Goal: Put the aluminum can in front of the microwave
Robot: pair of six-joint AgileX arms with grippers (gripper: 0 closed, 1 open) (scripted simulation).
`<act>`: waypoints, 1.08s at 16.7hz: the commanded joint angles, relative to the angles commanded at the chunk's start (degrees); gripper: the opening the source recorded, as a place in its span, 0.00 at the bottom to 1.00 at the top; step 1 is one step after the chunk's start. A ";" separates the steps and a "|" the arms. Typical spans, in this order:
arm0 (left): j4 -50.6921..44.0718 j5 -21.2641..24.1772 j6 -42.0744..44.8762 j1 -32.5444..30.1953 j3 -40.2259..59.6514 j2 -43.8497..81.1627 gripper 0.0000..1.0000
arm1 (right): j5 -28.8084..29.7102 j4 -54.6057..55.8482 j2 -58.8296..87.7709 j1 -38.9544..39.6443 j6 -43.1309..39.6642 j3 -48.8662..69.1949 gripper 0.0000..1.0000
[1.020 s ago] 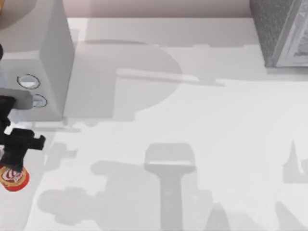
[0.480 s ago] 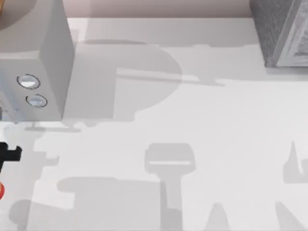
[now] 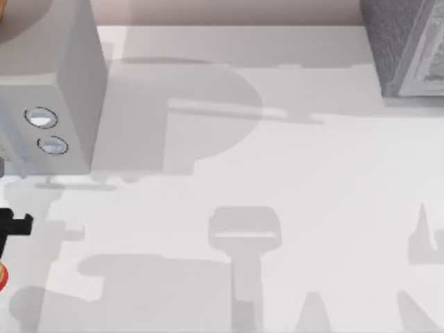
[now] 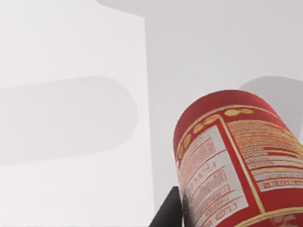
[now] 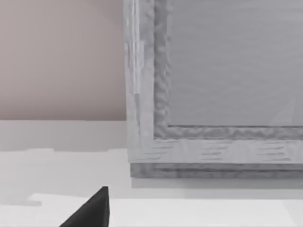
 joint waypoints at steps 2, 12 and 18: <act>0.00 0.00 0.00 0.00 0.00 0.00 0.08 | 0.00 0.00 0.00 0.00 0.00 0.00 1.00; 0.00 0.00 0.00 0.00 0.00 0.00 0.83 | 0.00 0.00 0.00 0.00 0.00 0.00 1.00; 0.00 0.00 0.00 0.00 0.00 0.00 1.00 | 0.00 0.00 0.00 0.00 0.00 0.00 1.00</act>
